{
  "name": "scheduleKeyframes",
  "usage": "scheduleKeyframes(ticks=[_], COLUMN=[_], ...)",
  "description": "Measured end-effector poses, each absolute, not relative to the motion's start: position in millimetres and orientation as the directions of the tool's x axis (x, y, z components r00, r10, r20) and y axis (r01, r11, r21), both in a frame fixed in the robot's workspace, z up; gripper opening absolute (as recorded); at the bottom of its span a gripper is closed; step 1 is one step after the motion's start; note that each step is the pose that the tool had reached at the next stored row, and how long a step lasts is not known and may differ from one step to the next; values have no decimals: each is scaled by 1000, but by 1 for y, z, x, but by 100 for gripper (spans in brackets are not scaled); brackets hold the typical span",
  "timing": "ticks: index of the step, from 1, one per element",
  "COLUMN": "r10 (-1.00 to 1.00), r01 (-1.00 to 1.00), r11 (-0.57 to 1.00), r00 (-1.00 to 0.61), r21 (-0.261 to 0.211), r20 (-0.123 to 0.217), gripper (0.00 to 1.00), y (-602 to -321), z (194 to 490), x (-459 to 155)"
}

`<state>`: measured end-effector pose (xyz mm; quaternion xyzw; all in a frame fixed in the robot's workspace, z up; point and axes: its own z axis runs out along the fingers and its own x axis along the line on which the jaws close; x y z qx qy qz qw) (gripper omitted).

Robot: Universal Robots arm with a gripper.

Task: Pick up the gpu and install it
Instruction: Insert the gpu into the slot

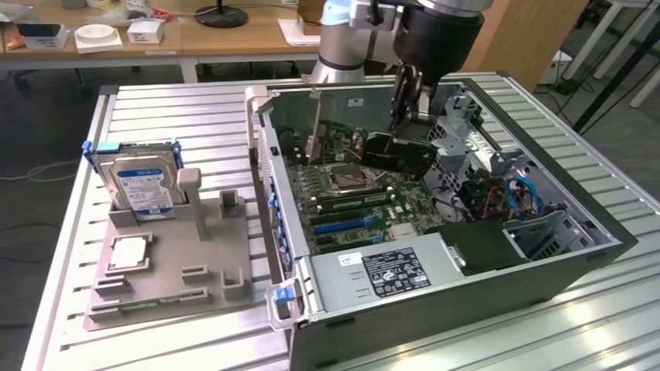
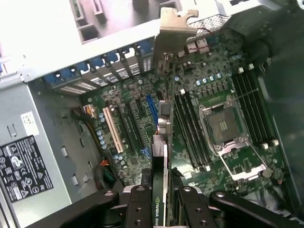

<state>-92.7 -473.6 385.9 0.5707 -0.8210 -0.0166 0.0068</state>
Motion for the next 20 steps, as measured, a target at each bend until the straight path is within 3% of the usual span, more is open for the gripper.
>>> scheduleKeyframes(ticks=[20], r10=[-997], r01=[-997], r11=[71], r00=[-71], r21=[35], r20=[-8], gripper=[26], y=[-474], z=[381], x=[-89])
